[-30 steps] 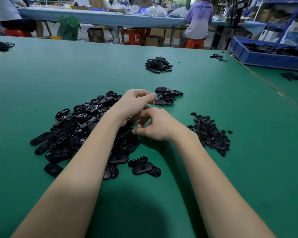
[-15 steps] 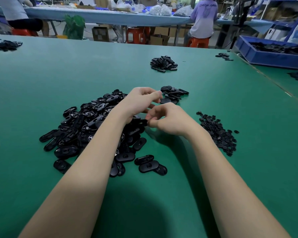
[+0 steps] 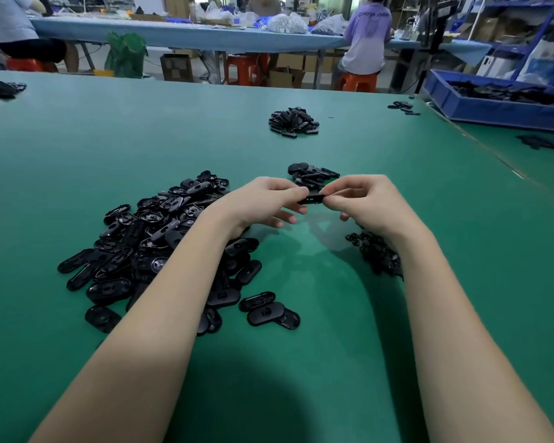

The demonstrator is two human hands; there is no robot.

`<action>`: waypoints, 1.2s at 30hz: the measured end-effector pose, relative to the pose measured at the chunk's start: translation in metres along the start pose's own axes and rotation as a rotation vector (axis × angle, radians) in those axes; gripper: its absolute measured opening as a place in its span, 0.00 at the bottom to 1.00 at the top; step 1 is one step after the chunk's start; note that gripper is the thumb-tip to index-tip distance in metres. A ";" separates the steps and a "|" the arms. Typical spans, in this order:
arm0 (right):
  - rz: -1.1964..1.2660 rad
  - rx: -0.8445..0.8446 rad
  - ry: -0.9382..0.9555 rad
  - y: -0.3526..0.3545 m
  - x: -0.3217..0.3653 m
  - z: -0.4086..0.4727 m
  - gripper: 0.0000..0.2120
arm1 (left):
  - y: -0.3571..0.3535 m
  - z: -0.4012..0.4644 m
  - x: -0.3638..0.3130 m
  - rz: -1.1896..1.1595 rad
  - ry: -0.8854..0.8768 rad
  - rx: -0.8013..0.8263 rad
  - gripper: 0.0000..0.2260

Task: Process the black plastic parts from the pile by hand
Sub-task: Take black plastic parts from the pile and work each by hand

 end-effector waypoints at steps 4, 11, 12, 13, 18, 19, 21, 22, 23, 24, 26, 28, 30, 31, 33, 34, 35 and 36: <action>-0.006 0.039 0.018 0.007 0.004 -0.002 0.05 | -0.006 0.001 -0.001 -0.071 -0.017 0.029 0.08; -0.419 0.175 -0.171 0.025 -0.026 -0.008 0.03 | 0.003 0.003 0.000 -0.249 -0.061 -0.042 0.08; -0.440 0.202 -0.206 0.025 -0.031 -0.011 0.03 | 0.002 0.004 0.001 -0.257 -0.059 -0.040 0.09; -0.446 0.223 -0.233 0.023 -0.035 -0.013 0.04 | 0.001 0.004 0.001 -0.264 -0.058 -0.038 0.09; -0.473 0.223 -0.263 0.020 -0.042 -0.014 0.05 | 0.000 0.005 0.001 -0.300 -0.057 -0.027 0.08; -0.483 0.220 -0.264 0.021 -0.043 -0.013 0.04 | 0.000 0.005 0.002 -0.313 -0.052 -0.024 0.07; -0.496 0.222 -0.259 0.019 -0.042 -0.012 0.03 | 0.000 0.007 0.003 -0.330 -0.036 -0.016 0.06; -0.488 0.218 -0.243 0.019 -0.040 -0.010 0.02 | -0.001 0.007 0.005 -0.340 -0.024 -0.012 0.06; -0.462 0.209 -0.217 0.017 -0.037 -0.009 0.02 | -0.001 0.008 0.006 -0.352 -0.010 -0.008 0.06; -0.414 0.196 -0.188 0.016 -0.032 -0.007 0.03 | -0.002 0.009 0.007 -0.365 0.001 -0.004 0.06; -0.298 0.160 -0.135 0.013 -0.022 -0.004 0.03 | -0.004 0.010 0.009 -0.390 0.013 0.003 0.07; -0.183 0.121 -0.091 0.011 -0.013 -0.003 0.03 | -0.004 0.011 0.009 -0.401 0.014 0.001 0.08; -0.090 0.077 -0.049 0.008 -0.005 -0.001 0.02 | -0.003 0.010 0.009 -0.418 0.016 0.001 0.08; -0.068 0.059 -0.039 0.007 -0.003 0.000 0.02 | -0.004 0.010 0.009 -0.430 0.018 0.004 0.08; -0.042 0.047 -0.034 0.004 0.001 0.000 0.02 | -0.005 0.009 0.009 -0.450 0.021 0.016 0.07; -0.030 0.040 -0.035 0.002 0.001 0.000 0.02 | -0.005 0.009 0.009 -0.460 0.022 0.022 0.07; -0.020 0.027 -0.037 0.002 0.001 0.001 0.02 | -0.005 0.008 0.008 -0.472 0.021 0.027 0.07; -0.014 0.007 -0.039 0.002 0.001 0.002 0.03 | -0.006 0.008 0.008 -0.484 0.019 0.031 0.07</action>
Point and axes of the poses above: each hand's wrist, its own z-axis towards the middle knuckle, its own y-axis out of the back of the hand, x = y × z, the point moved 10 cm from there along z, towards the middle knuckle, and after that the axes turned 13 degrees about y, right-handed, at the moved point
